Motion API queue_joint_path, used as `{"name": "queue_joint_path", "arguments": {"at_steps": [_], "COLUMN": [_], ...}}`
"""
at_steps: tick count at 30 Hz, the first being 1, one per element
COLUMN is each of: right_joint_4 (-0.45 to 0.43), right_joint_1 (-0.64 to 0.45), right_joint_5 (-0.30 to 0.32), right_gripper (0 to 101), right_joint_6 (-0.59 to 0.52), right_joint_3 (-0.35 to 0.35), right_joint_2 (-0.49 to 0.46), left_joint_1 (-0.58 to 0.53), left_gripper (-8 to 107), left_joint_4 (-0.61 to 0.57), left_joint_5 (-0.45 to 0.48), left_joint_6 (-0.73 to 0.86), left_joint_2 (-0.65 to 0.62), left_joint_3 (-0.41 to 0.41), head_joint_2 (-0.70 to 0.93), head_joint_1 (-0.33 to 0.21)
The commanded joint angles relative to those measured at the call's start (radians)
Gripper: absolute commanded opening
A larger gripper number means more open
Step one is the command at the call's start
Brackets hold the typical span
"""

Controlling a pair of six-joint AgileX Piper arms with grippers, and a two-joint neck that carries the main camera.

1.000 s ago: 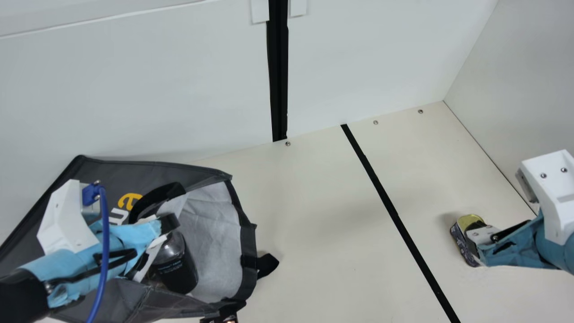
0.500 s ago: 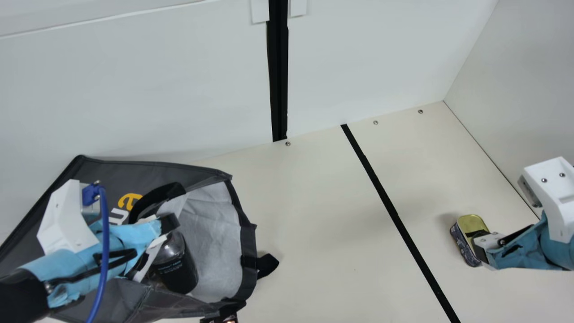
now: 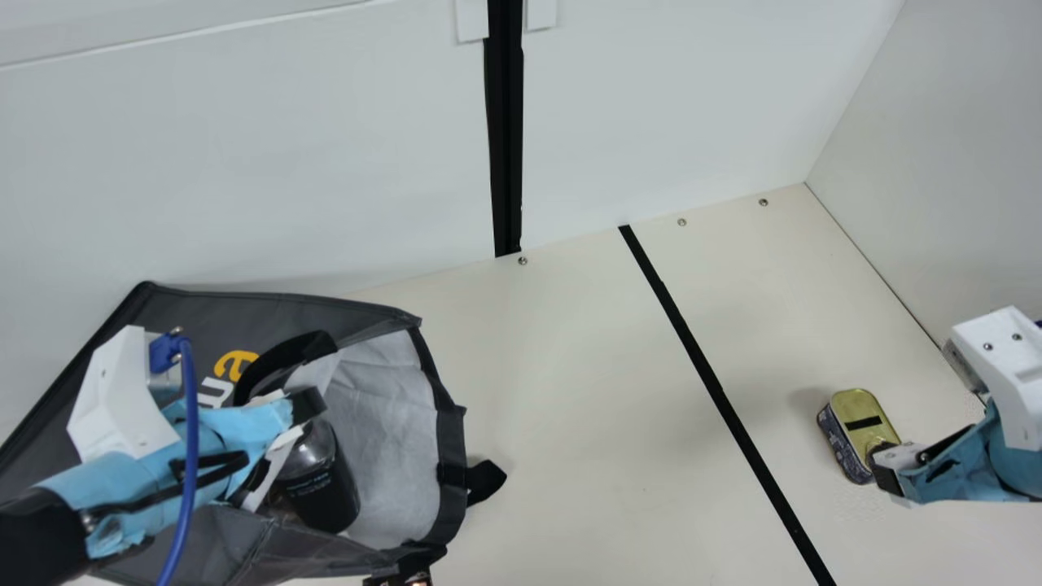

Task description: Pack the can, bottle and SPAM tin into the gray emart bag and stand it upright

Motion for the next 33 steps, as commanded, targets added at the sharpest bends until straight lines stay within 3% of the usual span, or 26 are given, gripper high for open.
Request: {"name": "queue_joint_path", "arguments": {"at_steps": [1,17,33], "right_joint_4": [0.004,0.019,0.037], "right_joint_1": [-0.007,-0.030,0.021], "right_joint_5": [-0.014,-0.141,-0.282], "right_gripper": [95,95,95], "right_joint_6": [-0.016,-0.062,-0.009], "right_joint_3": [0.013,0.091,0.130], "right_joint_2": [0.008,0.131,0.273], "left_joint_1": [0.000,0.000,0.000], "left_gripper": [-8,-8,-8], "left_joint_4": [0.000,0.000,0.000], "left_joint_5": [0.000,0.000,0.000], "left_joint_6": [0.000,0.000,0.000], "left_joint_2": [0.000,0.000,0.000], "left_joint_3": [0.000,0.000,0.000], "head_joint_2": [-0.001,-0.001,-0.001], "head_joint_1": [-0.023,-0.023,-0.023]}}
